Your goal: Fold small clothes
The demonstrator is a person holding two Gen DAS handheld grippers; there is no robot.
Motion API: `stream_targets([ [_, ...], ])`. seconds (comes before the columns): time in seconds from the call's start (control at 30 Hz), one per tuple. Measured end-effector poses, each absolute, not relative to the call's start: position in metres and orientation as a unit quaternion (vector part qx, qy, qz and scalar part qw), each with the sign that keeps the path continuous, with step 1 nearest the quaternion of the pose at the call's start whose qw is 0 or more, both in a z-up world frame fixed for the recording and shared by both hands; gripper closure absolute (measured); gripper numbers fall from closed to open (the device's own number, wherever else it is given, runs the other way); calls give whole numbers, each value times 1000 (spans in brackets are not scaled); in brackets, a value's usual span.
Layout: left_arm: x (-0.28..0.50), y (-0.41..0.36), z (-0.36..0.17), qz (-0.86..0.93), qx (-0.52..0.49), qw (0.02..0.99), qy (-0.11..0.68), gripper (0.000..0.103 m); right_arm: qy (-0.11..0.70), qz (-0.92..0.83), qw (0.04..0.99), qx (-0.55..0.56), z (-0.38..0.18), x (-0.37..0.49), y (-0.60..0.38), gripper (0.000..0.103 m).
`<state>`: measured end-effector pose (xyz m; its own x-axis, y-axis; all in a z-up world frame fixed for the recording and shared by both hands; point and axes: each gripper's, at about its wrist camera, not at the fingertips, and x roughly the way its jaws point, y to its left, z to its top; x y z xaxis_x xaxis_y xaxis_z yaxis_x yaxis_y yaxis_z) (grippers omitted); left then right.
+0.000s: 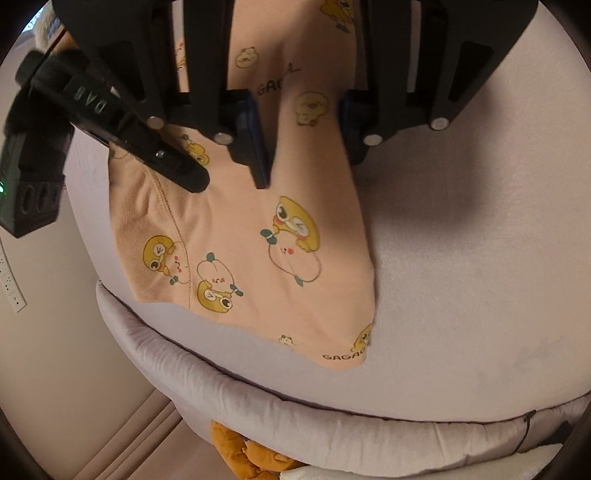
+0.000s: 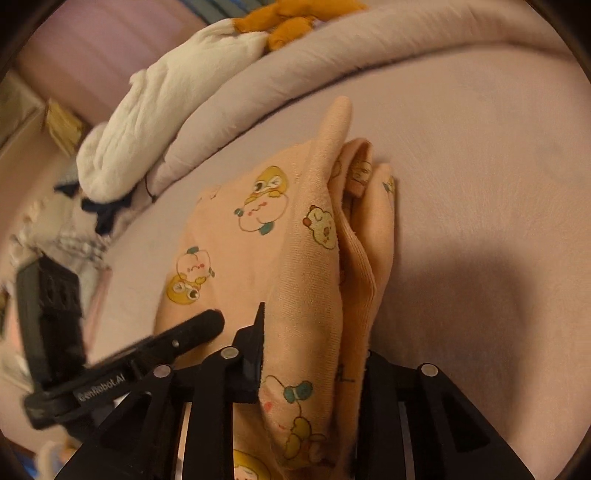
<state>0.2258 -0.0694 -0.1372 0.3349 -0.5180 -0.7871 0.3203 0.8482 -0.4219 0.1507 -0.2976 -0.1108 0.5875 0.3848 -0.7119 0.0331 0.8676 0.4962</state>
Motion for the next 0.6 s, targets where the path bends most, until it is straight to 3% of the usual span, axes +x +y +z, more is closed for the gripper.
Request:
stream_targets([
  [0.6, 130, -35, -108, -271, -85, 810, 512, 80, 403, 120, 887, 190, -68, 66, -260, 81],
])
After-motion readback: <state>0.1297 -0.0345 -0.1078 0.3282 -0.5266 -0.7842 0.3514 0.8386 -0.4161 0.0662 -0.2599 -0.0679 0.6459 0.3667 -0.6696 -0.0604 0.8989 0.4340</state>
